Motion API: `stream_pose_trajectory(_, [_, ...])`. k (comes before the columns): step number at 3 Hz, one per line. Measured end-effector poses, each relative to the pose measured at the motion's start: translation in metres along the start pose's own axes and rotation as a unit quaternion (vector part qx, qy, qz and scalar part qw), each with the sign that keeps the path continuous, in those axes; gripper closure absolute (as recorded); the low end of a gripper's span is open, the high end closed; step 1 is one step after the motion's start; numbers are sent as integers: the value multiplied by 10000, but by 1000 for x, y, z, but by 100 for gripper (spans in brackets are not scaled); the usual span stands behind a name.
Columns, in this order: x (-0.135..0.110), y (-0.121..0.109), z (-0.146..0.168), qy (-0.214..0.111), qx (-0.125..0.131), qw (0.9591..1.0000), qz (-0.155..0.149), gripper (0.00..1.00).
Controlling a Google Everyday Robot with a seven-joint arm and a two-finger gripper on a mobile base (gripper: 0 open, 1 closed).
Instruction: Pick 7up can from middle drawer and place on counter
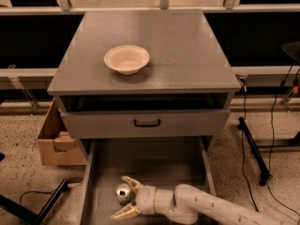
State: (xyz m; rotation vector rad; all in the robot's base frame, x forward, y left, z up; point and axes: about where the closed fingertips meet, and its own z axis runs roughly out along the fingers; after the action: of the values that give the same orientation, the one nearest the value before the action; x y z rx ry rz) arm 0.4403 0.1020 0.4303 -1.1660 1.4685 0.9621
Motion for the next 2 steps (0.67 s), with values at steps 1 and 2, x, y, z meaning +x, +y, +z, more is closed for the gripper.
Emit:
stream_pose_trajectory(1, [0,5,16,-76,-86,9999,60,41])
stream_pose_trajectory(2, [0,9,23,20,-115,9995,289,64])
